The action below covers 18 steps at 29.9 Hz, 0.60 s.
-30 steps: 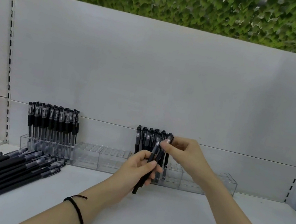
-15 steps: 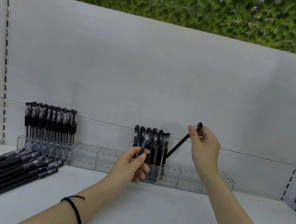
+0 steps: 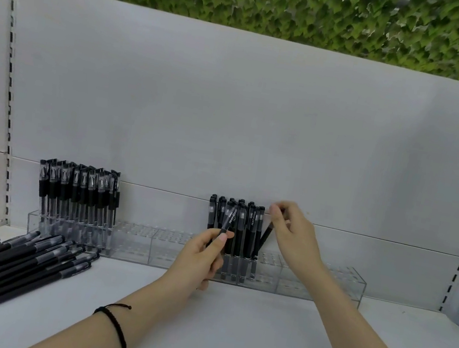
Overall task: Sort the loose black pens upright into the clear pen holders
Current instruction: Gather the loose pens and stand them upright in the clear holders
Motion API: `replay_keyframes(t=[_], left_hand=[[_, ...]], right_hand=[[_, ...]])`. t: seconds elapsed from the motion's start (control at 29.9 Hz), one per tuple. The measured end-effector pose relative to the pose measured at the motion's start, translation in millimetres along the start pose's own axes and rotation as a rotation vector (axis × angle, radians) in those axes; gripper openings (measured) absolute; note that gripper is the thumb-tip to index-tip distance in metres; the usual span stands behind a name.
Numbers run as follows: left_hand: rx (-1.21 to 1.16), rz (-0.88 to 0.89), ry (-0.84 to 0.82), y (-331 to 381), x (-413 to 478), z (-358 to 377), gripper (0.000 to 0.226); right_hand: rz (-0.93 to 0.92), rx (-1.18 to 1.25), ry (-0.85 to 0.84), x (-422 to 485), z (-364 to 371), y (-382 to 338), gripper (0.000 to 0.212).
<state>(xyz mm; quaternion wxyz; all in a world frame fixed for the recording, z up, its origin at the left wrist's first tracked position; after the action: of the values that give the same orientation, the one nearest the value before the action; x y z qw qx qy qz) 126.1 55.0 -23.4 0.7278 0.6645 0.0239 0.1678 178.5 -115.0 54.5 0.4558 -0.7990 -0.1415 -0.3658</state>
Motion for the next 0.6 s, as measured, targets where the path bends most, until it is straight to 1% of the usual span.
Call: replay_keyframes(t=[0.03, 0.07, 0.13, 0.27, 0.4, 0.54, 0.6], left_hand=[[-0.005, -0.031, 0.007, -1.7, 0.8, -0.2, 0.021], [-0.017, -0.062, 0.012, -3.7, 1.4, -0.4, 0.022], [-0.037, -0.1, 0.009, -6.1, 1.3, 0.4, 0.024], [-0.034, -0.106, 0.004, -6.2, -1.0, 1.8, 0.022], [-0.036, -0.106, -0.001, -6.0, -0.9, 1.9, 0.021], [-0.035, -0.096, -0.008, -5.6, -1.6, 1.5, 0.019], [-0.057, -0.097, -0.001, -5.1, -0.3, 2.0, 0.018]], right_hand=[[0.004, 0.057, 0.041, 1.2, -3.8, -1.5, 0.019], [0.005, 0.11, 0.08, 2.4, -7.9, -2.8, 0.014], [-0.008, 0.173, 0.134, 2.6, -13.3, -5.3, 0.014], [-0.04, 0.191, 0.148, 0.3, -10.9, -11.3, 0.012], [-0.058, 0.17, 0.123, 1.3, -3.1, -12.0, 0.026], [-0.124, 0.093, 0.143, 0.7, -4.1, -14.6, 0.025], [-0.111, 0.065, 0.138, 1.6, -4.8, -11.2, 0.024]])
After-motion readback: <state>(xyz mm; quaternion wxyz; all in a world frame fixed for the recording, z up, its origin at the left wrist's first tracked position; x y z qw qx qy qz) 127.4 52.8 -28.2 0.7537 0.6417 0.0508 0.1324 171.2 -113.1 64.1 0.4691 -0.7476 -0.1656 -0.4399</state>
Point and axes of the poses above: each hand's wrist, its own x-axis towards the middle knuckle, its own z-axis out of the palm, y = z × x, the point moved 8 cm from there along x, towards the middle knuckle, and after that the axes turned 14 degrees about y, right-handed, at the moved point
